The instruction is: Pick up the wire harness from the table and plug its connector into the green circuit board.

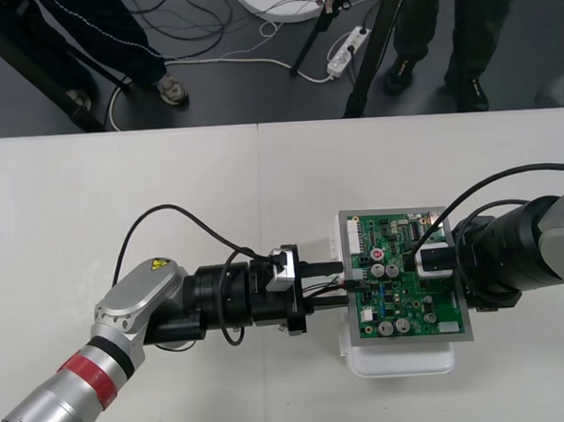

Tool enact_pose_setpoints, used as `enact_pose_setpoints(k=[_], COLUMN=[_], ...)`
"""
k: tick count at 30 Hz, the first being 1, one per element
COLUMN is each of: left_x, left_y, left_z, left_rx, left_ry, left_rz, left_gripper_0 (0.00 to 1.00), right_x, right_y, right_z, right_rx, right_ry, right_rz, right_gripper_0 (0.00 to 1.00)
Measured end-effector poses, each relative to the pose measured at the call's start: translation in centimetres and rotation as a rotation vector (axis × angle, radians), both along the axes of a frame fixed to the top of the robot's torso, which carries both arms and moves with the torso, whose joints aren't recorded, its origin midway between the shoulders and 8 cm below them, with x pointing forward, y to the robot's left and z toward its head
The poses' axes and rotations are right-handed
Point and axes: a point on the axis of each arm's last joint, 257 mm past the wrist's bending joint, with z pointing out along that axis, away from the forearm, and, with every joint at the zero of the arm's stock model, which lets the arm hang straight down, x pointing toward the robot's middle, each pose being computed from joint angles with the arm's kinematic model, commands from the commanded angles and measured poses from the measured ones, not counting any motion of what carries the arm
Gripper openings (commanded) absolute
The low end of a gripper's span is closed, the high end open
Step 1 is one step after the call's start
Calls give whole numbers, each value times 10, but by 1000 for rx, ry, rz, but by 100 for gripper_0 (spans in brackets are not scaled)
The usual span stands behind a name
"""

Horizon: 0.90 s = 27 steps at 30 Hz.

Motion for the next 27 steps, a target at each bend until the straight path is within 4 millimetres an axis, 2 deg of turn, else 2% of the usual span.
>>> enact_pose_setpoints(k=[16, 21, 27], left_x=[7, 13, 20], left_y=[8, 25, 60], left_z=[10, 2, -7], left_rx=[-38, -5, 66], left_ry=[24, 20, -8], left_rz=[24, 39, 59], left_gripper_0=[100, 100, 100], right_x=[0, 2, -3], right_y=[-1, -6, -11], right_z=[2, 7, 14], right_rx=[4, 12, 66], right_ry=[0, -3, 42], right_rz=[-1, -7, -17], right_gripper_0=[100, 100, 100])
